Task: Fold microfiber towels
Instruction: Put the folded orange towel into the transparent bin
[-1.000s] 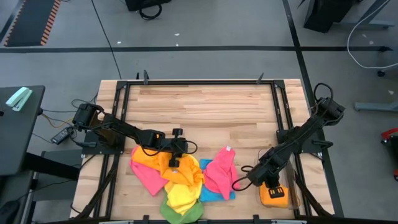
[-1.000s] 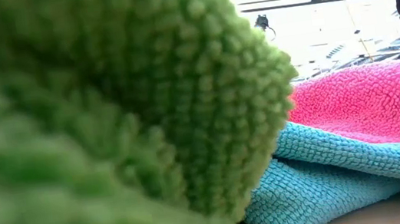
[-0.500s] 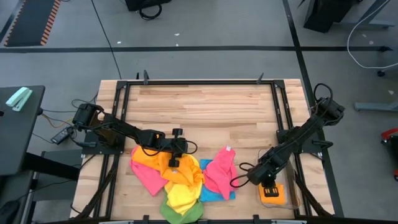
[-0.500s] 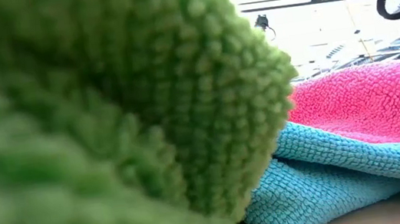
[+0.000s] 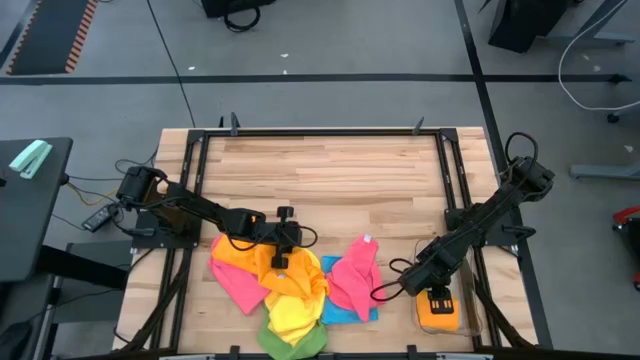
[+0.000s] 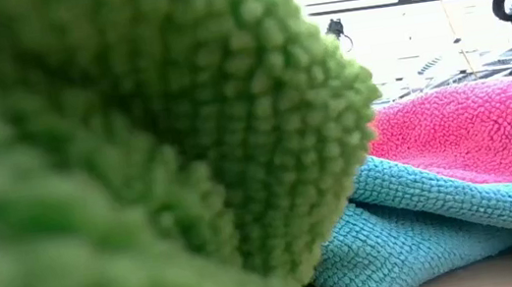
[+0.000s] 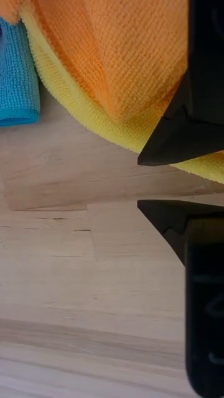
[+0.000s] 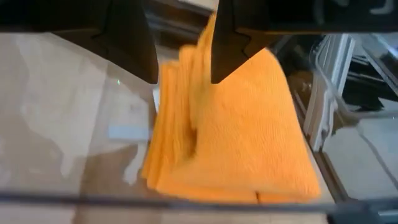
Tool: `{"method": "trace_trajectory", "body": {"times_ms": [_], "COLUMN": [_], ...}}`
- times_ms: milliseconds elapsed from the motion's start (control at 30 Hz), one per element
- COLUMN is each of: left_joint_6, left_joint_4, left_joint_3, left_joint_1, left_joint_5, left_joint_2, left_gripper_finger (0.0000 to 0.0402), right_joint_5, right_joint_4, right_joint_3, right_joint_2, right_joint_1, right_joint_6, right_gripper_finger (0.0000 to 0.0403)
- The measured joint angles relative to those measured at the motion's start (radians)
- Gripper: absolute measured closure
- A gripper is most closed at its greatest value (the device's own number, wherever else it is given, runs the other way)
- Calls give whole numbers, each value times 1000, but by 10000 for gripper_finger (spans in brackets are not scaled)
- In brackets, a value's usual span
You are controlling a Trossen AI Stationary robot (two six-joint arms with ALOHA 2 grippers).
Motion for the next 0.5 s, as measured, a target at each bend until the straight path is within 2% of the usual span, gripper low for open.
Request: {"method": "trace_trajectory", "body": {"times_ms": [100,233,300,500], "left_joint_6": [-1,-1,-6,-23], "left_joint_4": [0,-1,-7,-39], "left_joint_3": [0,0,0,0], "left_joint_1": [0,0,0,0], "left_joint_5": [0,0,0,1], "left_joint_2": [0,0,0,0], "left_gripper_finger": [294,294,294,294], "right_joint_5": [33,193,239,247], "right_joint_4": [-90,-109,-107,24], "right_joint_3": [27,18,-3,-94], "right_joint_2": [0,0,0,0], "right_joint_1": [0,13,23,52], "right_joint_6": [-24,-60,-78,-46], "right_gripper_finger": [255,267,273,290]}}
